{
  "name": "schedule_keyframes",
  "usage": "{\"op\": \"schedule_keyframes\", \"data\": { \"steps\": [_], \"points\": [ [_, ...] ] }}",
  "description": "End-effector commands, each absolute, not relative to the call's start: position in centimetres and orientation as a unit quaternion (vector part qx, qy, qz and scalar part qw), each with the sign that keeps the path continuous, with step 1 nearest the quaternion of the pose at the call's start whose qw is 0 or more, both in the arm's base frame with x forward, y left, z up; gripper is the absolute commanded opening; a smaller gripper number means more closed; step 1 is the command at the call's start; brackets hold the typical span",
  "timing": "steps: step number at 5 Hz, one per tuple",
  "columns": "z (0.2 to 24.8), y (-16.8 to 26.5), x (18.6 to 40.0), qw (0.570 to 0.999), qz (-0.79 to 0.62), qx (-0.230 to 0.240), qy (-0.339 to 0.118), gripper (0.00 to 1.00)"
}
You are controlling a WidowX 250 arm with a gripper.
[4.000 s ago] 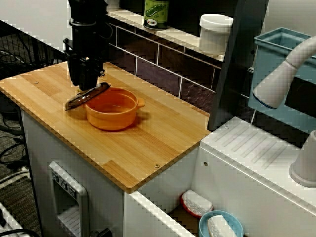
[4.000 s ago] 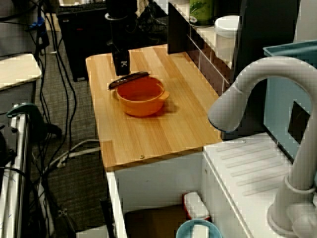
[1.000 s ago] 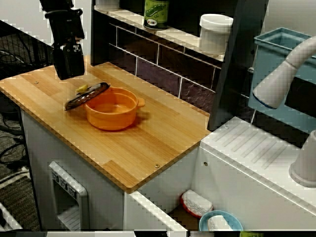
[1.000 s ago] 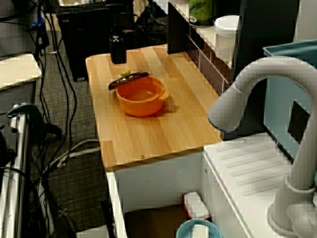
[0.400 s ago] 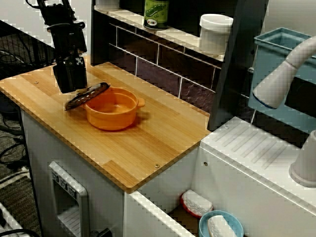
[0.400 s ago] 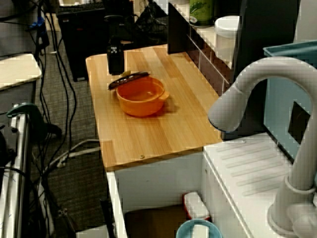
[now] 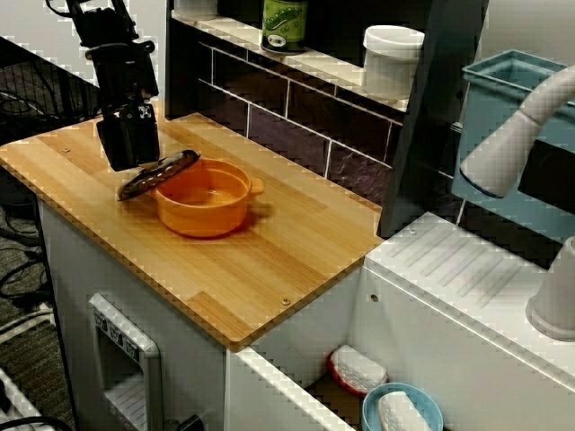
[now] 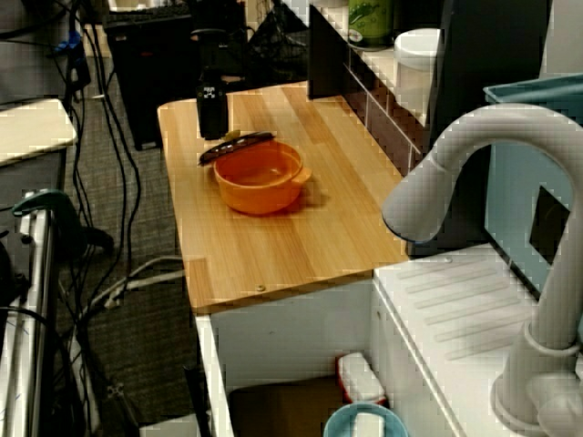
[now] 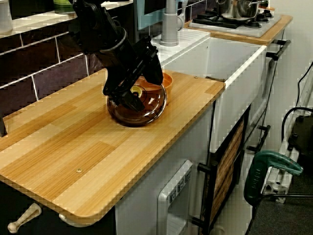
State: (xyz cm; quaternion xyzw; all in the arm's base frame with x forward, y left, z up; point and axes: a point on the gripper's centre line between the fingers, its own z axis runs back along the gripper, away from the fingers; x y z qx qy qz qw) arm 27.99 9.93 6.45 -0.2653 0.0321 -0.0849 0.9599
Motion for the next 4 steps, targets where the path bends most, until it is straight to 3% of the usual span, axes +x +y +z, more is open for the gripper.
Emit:
{"op": "schedule_keyframes", "data": {
  "steps": [1,4],
  "points": [
    [9.02,10.59,28.96,0.965,-0.085,-0.246,-0.003,1.00],
    [8.38,10.56,29.83,0.966,-0.065,-0.250,-0.013,1.00]
  ]
}}
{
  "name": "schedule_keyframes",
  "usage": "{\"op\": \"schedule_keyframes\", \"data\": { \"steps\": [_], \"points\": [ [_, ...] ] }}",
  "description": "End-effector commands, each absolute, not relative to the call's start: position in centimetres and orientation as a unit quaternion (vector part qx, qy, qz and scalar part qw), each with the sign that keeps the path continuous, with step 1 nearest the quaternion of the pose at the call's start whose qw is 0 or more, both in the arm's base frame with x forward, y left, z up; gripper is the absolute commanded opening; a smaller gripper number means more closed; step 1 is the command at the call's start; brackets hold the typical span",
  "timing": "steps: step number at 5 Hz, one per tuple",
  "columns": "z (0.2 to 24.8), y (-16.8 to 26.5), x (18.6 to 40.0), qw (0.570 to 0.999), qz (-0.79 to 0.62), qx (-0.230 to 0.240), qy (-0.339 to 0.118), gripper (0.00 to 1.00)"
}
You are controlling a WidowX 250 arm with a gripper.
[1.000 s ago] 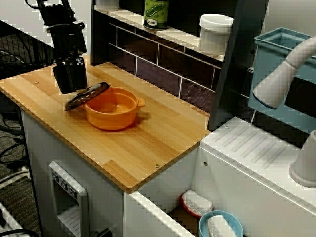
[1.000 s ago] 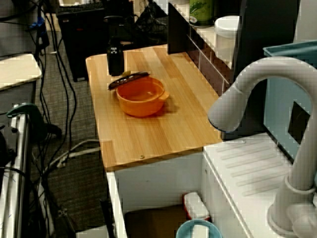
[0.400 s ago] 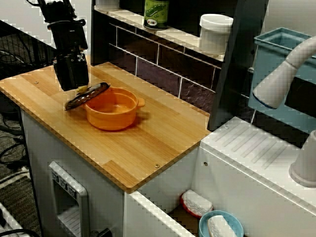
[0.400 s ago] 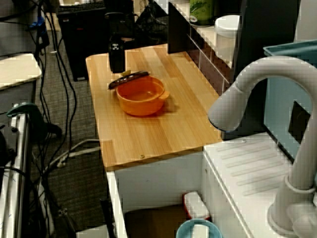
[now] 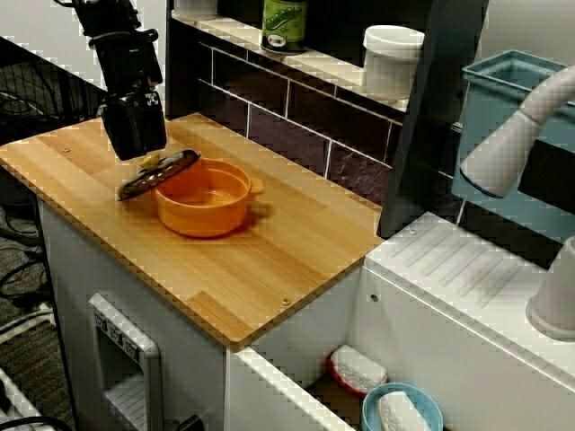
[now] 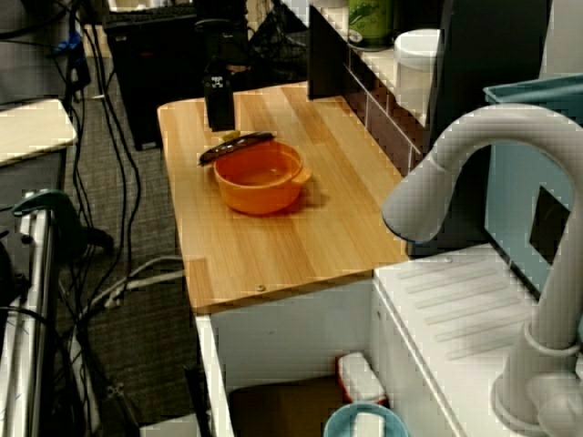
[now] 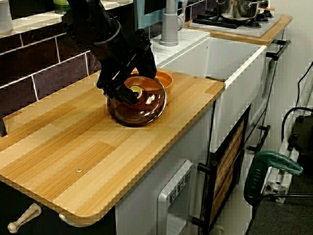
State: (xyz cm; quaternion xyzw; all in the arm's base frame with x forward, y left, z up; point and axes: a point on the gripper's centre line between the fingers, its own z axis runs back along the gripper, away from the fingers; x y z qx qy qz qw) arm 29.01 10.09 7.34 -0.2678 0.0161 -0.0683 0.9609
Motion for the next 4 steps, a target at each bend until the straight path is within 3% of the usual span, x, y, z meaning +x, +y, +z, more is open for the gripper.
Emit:
{"op": "schedule_keyframes", "data": {
  "steps": [1,4],
  "points": [
    [8.18,10.53,30.06,0.966,-0.061,-0.251,-0.015,1.00],
    [7.59,10.23,29.79,0.967,-0.066,-0.244,-0.019,1.00]
  ]
}}
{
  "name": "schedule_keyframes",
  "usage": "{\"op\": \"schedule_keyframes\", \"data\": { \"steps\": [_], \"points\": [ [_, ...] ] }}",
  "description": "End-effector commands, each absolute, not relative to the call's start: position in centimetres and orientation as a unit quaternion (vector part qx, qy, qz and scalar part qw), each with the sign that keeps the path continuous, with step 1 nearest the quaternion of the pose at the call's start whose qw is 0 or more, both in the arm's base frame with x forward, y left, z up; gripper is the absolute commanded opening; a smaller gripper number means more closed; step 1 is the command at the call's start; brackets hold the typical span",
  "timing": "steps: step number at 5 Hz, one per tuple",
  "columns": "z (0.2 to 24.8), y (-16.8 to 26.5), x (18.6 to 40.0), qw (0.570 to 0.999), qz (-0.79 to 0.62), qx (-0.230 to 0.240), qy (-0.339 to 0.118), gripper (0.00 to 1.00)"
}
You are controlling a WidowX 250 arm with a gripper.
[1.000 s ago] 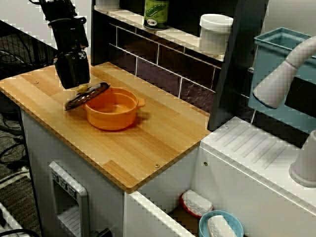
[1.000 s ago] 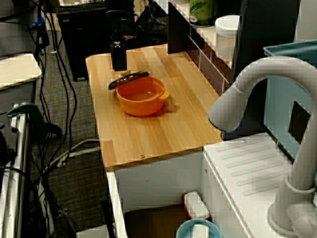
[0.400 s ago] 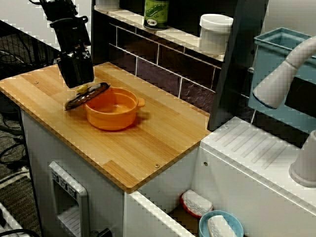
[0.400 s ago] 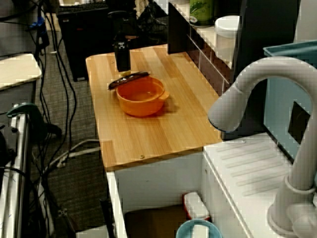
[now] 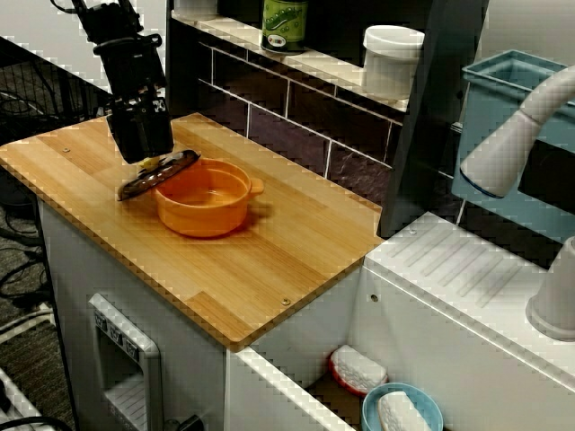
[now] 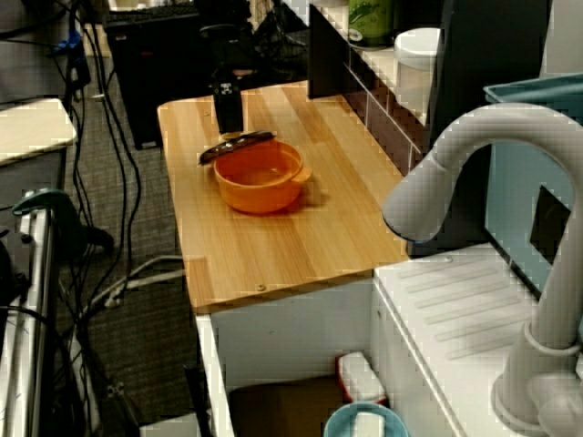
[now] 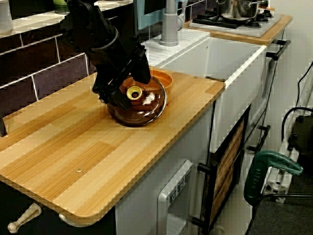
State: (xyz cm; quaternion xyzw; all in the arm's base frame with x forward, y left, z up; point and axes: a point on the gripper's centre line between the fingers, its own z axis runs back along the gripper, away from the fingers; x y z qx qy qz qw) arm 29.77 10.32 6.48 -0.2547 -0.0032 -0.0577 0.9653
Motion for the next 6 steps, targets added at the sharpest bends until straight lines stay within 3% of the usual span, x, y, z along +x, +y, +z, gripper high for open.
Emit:
{"op": "schedule_keyframes", "data": {
  "steps": [1,2,3,6],
  "points": [
    [7.49,10.26,29.64,0.968,-0.066,-0.243,-0.021,1.00],
    [7.39,10.30,29.44,0.968,-0.063,-0.242,-0.021,0.97],
    [7.32,10.46,29.28,0.967,-0.058,-0.246,-0.023,0.00],
    [7.69,11.05,29.51,0.966,-0.049,-0.253,-0.022,0.00]
  ]
}}
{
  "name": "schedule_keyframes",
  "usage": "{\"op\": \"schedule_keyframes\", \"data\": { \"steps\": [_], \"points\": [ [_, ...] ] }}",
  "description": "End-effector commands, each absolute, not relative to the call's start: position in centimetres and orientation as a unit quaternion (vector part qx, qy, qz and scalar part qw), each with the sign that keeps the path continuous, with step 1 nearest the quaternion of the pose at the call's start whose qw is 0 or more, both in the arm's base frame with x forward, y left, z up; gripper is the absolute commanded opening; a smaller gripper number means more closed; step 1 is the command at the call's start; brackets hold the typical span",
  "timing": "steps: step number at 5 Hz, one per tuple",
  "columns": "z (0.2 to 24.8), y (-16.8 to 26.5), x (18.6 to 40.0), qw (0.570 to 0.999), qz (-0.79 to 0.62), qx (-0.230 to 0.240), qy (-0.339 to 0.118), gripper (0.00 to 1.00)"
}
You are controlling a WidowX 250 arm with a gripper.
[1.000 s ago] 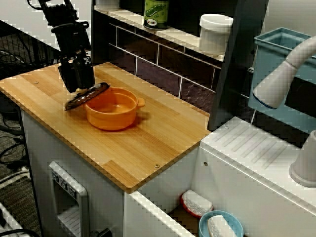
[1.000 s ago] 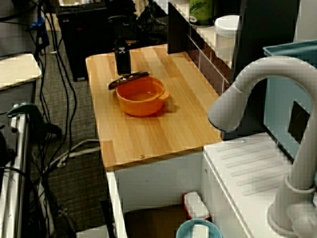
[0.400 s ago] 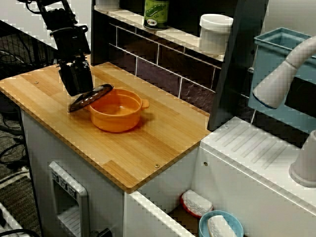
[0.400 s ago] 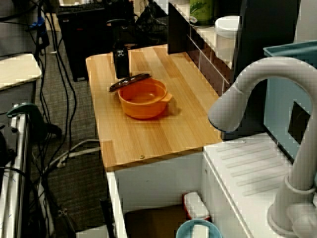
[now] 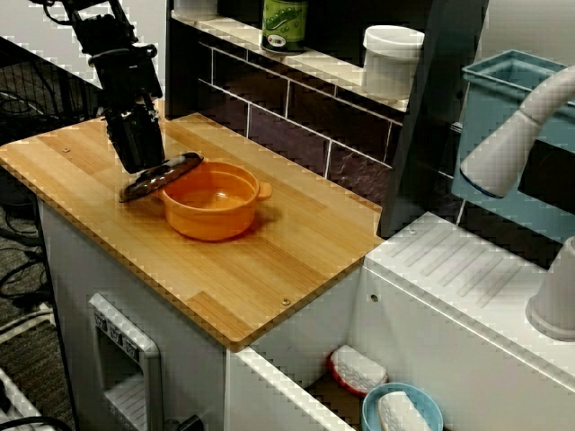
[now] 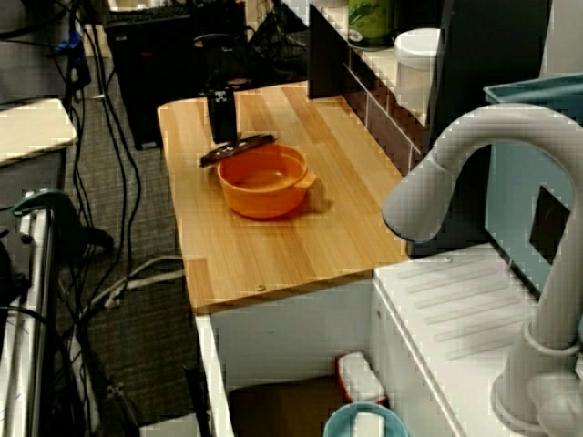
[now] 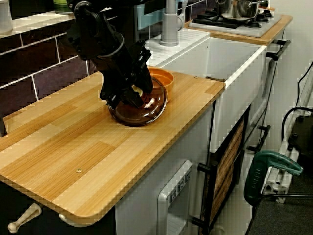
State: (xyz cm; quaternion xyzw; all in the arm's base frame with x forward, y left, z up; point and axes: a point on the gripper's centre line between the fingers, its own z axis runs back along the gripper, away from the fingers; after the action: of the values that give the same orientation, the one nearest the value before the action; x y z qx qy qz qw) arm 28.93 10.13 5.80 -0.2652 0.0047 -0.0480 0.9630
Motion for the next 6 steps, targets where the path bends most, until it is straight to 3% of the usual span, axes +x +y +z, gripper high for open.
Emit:
{"op": "schedule_keyframes", "data": {
  "steps": [1,2,4,6],
  "points": [
    [8.3,11.0,29.6,0.965,-0.050,-0.255,-0.023,0.00],
    [9.9,10.3,29.6,0.972,-0.055,-0.223,-0.040,0.00],
    [10.9,6.6,28.7,0.987,-0.101,-0.089,-0.083,0.00],
    [12.3,3.8,29.3,0.986,-0.146,-0.016,-0.075,0.00]
  ]
}}
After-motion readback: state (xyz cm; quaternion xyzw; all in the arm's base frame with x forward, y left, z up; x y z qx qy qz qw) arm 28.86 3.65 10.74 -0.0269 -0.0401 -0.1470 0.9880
